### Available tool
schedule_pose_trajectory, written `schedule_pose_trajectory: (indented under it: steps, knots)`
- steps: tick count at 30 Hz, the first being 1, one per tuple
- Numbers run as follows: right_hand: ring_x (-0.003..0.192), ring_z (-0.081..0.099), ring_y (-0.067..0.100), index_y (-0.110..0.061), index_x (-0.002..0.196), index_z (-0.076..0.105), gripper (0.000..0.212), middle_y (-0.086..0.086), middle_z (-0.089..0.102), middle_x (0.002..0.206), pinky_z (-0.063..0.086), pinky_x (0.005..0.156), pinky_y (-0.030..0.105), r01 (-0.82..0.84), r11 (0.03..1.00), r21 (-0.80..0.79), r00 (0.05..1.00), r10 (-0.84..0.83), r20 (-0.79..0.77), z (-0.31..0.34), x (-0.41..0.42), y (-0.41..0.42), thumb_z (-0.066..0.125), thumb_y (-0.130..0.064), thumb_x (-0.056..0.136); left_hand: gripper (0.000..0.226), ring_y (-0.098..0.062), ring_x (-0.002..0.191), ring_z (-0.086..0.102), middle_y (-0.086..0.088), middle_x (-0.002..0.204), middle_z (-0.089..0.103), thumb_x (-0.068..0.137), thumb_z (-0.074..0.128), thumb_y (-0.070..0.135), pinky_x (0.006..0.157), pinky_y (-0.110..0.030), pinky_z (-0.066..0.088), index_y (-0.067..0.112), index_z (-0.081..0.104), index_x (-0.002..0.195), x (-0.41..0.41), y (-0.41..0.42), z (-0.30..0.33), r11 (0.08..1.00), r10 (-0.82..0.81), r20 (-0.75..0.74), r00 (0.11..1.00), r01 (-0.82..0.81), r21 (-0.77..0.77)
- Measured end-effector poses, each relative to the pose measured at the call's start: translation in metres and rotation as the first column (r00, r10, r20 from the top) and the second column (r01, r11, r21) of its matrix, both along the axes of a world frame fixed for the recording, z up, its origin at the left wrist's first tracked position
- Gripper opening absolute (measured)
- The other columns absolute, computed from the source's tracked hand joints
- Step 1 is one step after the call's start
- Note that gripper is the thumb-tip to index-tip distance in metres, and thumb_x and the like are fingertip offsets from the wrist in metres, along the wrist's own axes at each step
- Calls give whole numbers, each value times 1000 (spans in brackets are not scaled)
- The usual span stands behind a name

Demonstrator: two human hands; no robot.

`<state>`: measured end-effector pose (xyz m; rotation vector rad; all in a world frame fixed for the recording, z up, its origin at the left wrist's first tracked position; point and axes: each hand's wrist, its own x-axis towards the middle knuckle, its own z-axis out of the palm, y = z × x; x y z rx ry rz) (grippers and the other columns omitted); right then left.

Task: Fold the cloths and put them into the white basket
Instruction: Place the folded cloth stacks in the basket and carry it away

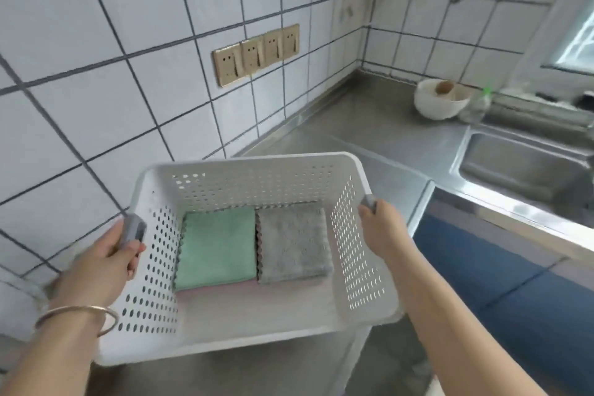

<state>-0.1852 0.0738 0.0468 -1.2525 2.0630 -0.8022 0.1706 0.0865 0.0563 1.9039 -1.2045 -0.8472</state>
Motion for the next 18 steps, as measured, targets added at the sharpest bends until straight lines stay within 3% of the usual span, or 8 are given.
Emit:
schedule_pose_trajectory:
  steps: [5,7,10,14,18]
  knots:
    - [57,40,12,-10,81,46,26,-1,46,70,29,49,27,266,964,-26,962,-264,73,8,-49,111,33,-25,98,35,-21,66,50,-9,91,66,95,46,18,79,-43,45,39,52,123,-57,12,4,964,-266,16,964,267,-15]
    - [56,39,13,-12,78,46,28,-1,46,69,29,49,26,369,929,-33,926,-365,95,7,-68,158,34,-25,98,37,-20,67,51,-3,85,65,95,45,16,82,-41,47,39,51,123,-91,28,4,937,-349,32,937,349,-15]
    - [54,35,13,-15,68,40,31,-2,42,65,27,51,26,499,866,-43,864,-493,100,5,-92,223,35,-23,97,39,-19,64,45,2,69,55,93,44,8,64,-29,39,35,52,120,-139,57,4,893,-449,19,893,449,-33]
    - [56,34,13,-14,66,34,32,-2,40,64,27,51,28,627,779,-12,777,-624,89,-5,-113,315,36,-22,97,44,-18,62,43,-7,80,58,94,44,5,76,-36,39,22,46,135,-190,89,-5,834,-551,-41,833,551,-19]
    - [56,38,12,-17,67,40,30,-3,43,63,30,53,28,738,674,-9,669,-730,140,-9,-132,393,39,-23,97,43,-23,59,40,-10,79,59,95,45,8,74,-37,34,23,46,135,-244,116,-11,748,-663,-42,747,664,-4]
